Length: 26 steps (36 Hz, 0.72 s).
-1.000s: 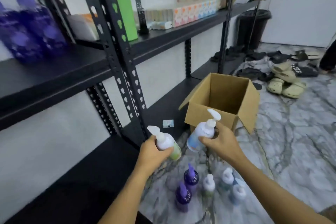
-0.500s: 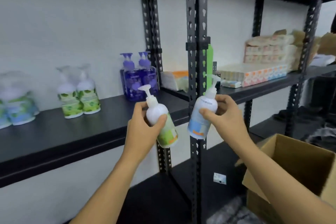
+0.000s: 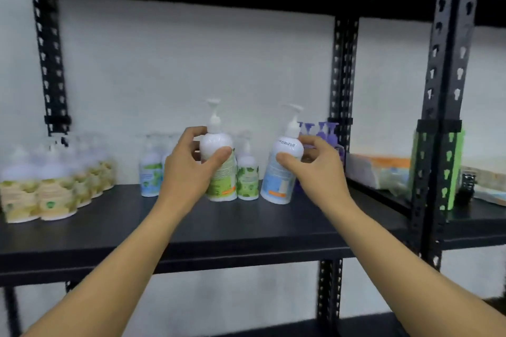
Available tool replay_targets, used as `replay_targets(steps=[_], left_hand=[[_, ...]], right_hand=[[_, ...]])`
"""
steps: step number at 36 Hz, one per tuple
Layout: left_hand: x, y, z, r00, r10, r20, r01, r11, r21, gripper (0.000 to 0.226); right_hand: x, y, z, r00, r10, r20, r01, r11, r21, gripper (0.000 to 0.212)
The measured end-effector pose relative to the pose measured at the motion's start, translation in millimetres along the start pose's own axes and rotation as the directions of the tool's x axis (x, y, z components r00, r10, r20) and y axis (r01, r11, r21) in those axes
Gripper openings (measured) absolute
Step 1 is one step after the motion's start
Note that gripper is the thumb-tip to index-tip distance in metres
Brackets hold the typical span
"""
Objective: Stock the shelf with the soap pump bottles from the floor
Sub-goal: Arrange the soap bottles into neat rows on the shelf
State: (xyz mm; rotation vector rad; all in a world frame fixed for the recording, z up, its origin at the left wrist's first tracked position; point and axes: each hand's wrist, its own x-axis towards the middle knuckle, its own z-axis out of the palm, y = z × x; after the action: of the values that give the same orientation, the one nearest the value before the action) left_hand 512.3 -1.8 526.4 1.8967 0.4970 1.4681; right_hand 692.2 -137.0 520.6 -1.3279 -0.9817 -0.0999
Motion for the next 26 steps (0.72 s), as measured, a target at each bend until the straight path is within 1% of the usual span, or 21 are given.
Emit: replay_targets(steps=[8,12,18,23,26], left_hand=[[17,-31,-85,0.993,-0.021,-0.113,0.037,0.99,0.138,0.043],[21,-46,-117,0.988,-0.028,-0.153,0.054,0.984,0.168,0.044],[20,-59,-149,0.983,-0.04,-0.181,0.072,0.982,0.174,0.044],[23,-71,-164,0.978,-0.042,-0.203,0.078,0.981,0.175,0.047],[26,-75,-170,0.978,-0.043,-0.203,0.077,0.984,0.163,0.046]], right_hand=[[15,-8,111,0.988,-0.002,0.153,-0.008,0.998,0.065,0.041],[21,-10,157,0.979,-0.011,0.206,-0.002,0.998,0.061,0.042],[27,-2,213,0.968,-0.013,0.25,0.009,1.0,0.02,0.046],[30,7,246,0.967,0.003,0.257,0.008,0.999,-0.044,0.044],[33,14,260,0.965,0.016,0.261,0.001,0.998,-0.066,0.047]])
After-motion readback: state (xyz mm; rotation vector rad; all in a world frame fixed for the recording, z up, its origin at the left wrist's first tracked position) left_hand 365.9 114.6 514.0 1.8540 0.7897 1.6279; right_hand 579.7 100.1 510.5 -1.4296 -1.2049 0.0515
